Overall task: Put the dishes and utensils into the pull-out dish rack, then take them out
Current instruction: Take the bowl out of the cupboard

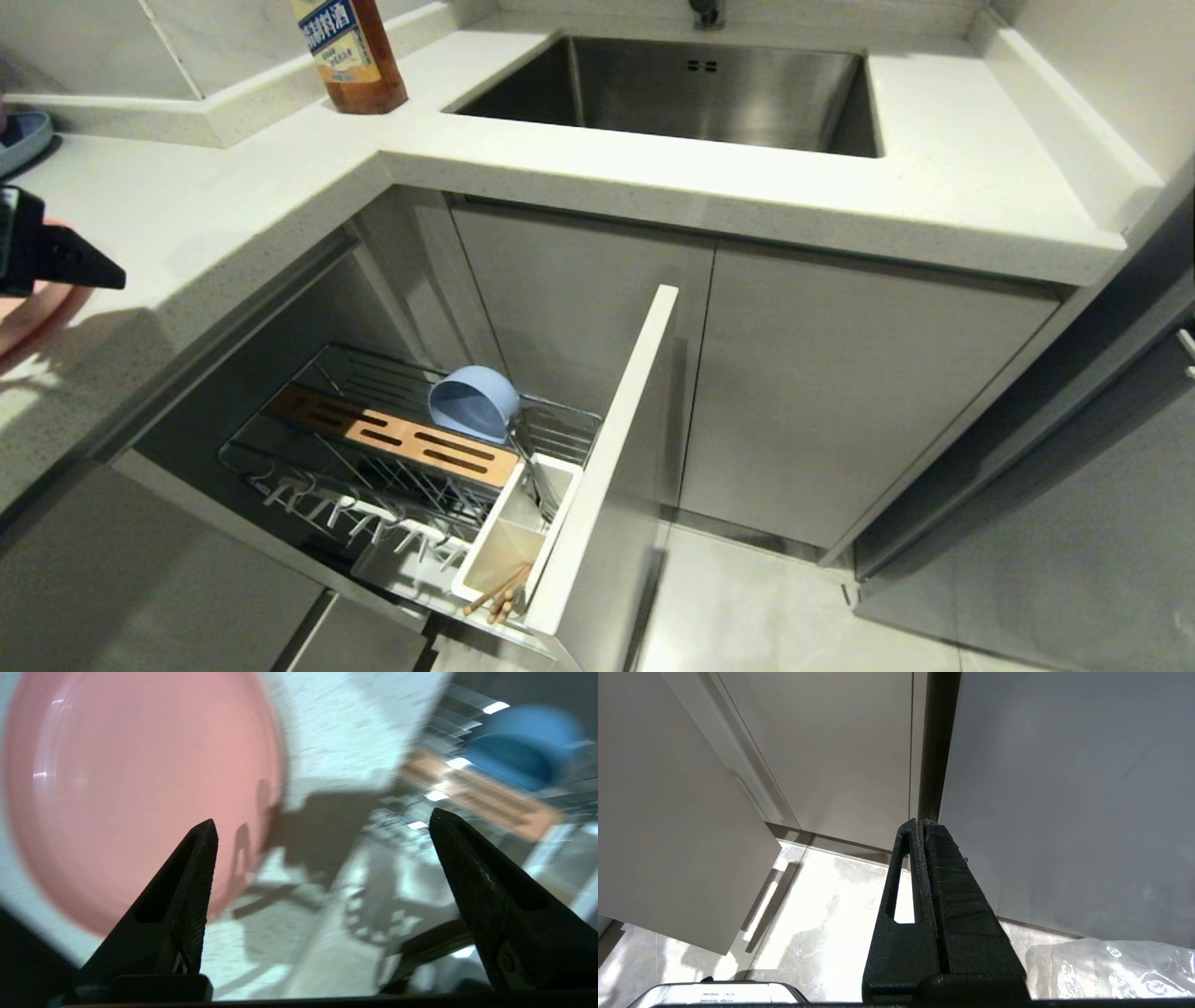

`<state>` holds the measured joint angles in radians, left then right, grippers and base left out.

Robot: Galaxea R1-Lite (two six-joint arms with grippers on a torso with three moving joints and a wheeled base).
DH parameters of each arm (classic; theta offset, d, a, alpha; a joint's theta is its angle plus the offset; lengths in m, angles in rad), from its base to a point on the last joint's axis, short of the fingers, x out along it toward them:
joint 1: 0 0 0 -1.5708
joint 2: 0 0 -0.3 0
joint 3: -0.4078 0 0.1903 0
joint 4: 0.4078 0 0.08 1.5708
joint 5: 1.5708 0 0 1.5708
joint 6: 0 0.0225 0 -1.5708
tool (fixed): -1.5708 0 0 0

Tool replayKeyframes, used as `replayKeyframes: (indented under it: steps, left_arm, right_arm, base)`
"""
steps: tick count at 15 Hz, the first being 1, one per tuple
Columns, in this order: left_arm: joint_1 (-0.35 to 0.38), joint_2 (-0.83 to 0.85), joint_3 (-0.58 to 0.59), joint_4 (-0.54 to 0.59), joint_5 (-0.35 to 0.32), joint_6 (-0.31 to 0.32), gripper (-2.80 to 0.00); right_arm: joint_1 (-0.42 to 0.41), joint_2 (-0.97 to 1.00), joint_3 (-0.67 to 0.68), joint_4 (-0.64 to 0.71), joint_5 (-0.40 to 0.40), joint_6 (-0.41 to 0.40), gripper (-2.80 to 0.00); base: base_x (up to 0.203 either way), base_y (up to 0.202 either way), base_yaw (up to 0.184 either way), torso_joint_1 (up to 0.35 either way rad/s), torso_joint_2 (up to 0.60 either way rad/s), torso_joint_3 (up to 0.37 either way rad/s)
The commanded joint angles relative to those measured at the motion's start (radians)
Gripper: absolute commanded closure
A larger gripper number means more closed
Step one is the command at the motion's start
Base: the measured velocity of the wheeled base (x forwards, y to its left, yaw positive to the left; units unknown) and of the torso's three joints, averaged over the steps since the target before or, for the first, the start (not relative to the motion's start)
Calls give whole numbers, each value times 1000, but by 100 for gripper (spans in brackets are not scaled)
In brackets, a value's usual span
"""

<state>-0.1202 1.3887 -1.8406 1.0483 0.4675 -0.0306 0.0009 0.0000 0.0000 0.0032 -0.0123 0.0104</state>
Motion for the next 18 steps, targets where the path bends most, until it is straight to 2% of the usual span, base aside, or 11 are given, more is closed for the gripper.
replayKeyframes:
  steps: [1,3,7,10,12,14,15,17,18]
  left_arm:
    - [-23,-43,0,-17,-28,-30,-280]
    - [-56,-72,10,-99,-68,-98,-280]
    - [-167,-138,88,-149,-90,-276,-280]
    - [-283,-155,173,-151,-90,-476,-280]
    - [-334,-149,221,-150,-89,-591,-280]
    - [-348,-120,252,-149,-89,-729,-280]
    - [-353,-109,274,-151,-90,-779,-280]
    - [-358,-84,311,-154,-90,-853,-280]
    - [-362,-76,329,-155,-90,-868,-280]
  right_arm:
    - [-1,0,2,0,0,-1,0]
    - [1,0,3,0,0,0,0]
    - [-1,0,2,0,0,-1,0]
    - [1,0,2,0,0,0,0]
    - [-1,0,2,0,0,0,0]
    - [1,0,2,0,0,0,0]
    - [1,0,2,0,0,0,0]
    - [0,0,2,0,0,0,0]
    - [1,0,2,0,0,0,0]
  base:
    - [0,0,0,0,0,0]
    - [0,0,0,0,0,0]
    - [0,0,0,0,0,0]
    - [0,0,0,0,0,0]
    - [0,0,0,0,0,0]
    - [0,0,0,0,0,0]
    - [0,0,0,0,0,0]
    - [0,0,0,0,0,0]
    - [0,0,0,0,0,0]
